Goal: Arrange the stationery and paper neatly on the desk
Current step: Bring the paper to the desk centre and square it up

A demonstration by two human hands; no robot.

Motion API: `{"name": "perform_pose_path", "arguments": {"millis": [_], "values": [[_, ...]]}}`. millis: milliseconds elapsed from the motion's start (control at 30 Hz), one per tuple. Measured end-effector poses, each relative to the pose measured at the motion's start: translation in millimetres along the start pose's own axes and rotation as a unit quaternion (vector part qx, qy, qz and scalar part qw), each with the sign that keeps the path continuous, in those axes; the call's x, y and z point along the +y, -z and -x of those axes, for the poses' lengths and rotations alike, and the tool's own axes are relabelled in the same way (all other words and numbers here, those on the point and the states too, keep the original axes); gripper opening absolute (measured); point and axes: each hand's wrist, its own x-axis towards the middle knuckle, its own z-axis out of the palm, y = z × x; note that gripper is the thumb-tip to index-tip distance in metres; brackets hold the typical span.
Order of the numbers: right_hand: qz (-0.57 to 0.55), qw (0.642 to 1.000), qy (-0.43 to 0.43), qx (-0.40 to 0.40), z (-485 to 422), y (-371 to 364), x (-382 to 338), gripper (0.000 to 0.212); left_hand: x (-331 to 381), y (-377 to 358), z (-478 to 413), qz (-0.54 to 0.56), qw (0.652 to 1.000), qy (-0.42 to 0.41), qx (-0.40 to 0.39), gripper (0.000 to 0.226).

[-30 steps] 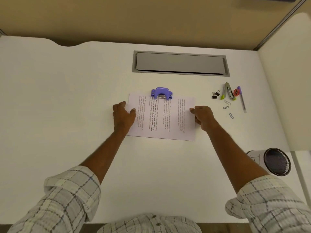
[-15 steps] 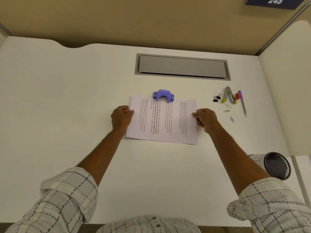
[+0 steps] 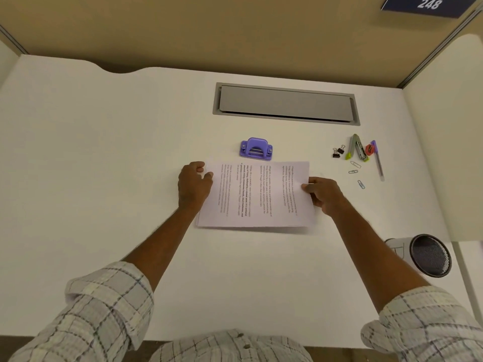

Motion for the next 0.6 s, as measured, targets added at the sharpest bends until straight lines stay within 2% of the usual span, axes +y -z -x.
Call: {"name": "perform_pose_path", "arguments": {"millis": [100,267,433,600], "values": [[0.021,0.999,-0.006,-0.031,6,5,0,0.023,6,-6,9,-0.024,0.997,-0.071,-0.032,0.035],[0.05,0.996,0.001,-0.078,12,9,-2,0.022,28,-20,18,-0.09,0.971,-0.166,-0.144,0.037],[0.069,0.99,0.019,-0.121,22,8,-12,0.021,47,-31,21,-0.11,0.944,-0.169,-0.259,0.046],[0.087,0.986,0.037,-0.136,30,11,-20,0.026,47,-30,26,-0.08,0.95,-0.137,-0.269,0.035]]}}
